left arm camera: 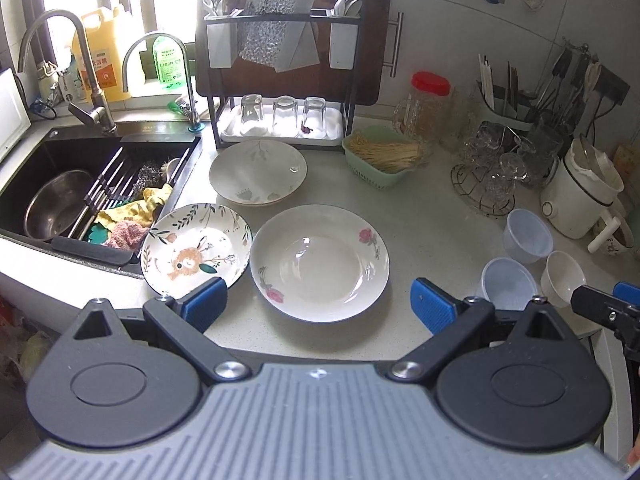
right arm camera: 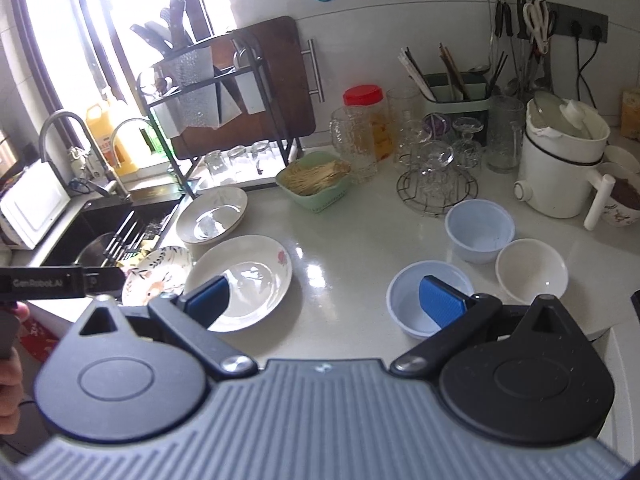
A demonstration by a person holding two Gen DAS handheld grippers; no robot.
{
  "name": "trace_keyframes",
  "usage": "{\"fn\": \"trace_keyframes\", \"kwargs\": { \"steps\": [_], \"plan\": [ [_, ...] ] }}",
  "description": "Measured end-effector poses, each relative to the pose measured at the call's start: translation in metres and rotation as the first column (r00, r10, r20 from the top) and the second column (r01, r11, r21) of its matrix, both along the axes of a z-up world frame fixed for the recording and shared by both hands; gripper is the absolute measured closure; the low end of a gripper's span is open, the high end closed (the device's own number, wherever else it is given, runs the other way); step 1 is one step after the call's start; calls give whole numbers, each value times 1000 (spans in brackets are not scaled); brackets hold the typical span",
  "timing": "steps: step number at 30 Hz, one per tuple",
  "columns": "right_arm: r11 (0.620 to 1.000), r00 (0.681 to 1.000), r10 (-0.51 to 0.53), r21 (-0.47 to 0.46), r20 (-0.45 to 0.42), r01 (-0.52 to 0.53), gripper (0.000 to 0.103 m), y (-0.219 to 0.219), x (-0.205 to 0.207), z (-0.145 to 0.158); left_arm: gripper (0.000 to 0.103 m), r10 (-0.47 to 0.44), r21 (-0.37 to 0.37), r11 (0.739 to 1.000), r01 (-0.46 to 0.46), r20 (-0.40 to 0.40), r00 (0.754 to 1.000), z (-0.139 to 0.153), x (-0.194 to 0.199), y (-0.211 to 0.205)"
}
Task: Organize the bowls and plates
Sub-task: 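Move both grippers together toward the floral rabbit-pattern plate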
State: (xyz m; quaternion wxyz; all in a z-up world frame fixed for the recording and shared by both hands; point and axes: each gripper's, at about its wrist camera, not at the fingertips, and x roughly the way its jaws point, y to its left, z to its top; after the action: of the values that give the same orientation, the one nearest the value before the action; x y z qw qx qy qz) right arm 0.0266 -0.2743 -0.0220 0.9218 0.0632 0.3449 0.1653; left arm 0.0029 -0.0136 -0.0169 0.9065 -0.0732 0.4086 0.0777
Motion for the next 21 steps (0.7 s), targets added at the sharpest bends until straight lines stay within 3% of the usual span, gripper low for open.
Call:
{"fn": "trace_keyframes", "kwargs": {
  "steps": [6,11,21],
  "plan": [
    [996,996,-88,16,3,88,0,33,13,-8,3,-60,-30,998,60,7,998,-17,32,38],
    [983,984,-180,36,-19,180,0,76,26,-10,3,-112,-57,992,113,18,994,-16,60,95],
    [986,986,-159,32,-49,161,4,170,48,-15,3,-203,-39,978,203,6,979,-28,112,207]
  ]
}}
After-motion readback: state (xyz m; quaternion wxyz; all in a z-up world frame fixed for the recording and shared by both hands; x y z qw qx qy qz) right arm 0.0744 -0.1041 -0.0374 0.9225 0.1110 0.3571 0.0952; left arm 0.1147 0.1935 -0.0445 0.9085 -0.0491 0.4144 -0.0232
